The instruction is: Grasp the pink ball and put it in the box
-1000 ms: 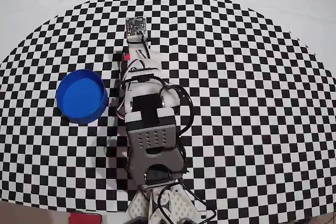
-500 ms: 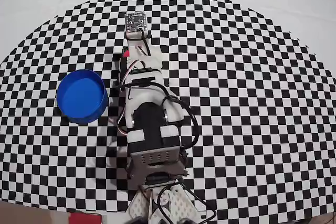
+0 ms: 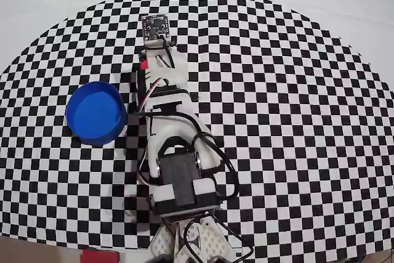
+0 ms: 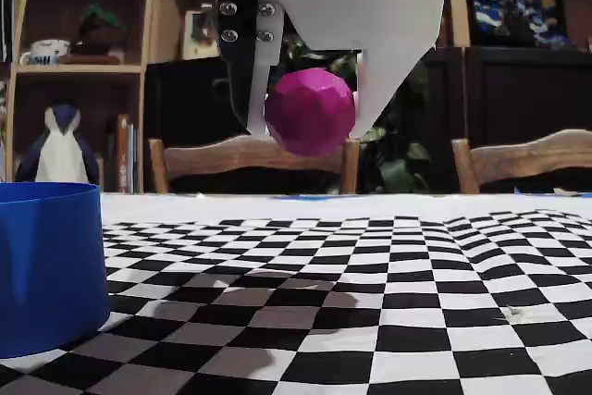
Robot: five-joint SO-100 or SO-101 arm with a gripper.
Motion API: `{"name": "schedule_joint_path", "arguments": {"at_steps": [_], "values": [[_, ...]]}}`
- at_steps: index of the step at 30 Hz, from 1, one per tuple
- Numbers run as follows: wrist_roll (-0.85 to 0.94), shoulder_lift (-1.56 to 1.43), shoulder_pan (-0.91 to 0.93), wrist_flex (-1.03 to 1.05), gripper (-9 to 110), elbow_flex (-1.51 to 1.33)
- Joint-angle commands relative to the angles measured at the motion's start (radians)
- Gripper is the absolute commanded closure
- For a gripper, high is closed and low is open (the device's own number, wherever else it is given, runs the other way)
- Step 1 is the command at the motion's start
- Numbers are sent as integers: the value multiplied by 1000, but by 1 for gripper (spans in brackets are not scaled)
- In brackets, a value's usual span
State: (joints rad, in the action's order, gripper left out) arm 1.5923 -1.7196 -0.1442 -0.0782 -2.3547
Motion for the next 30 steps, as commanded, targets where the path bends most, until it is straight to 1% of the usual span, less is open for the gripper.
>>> {"name": "schedule_joint_path", "arguments": {"at_steps": [1, 16, 30], "values": [[-5, -98, -11, -2, 101, -17], [-5, -443, 3, 3, 101, -261], [-5, -479, -38, -2, 101, -278]]}}
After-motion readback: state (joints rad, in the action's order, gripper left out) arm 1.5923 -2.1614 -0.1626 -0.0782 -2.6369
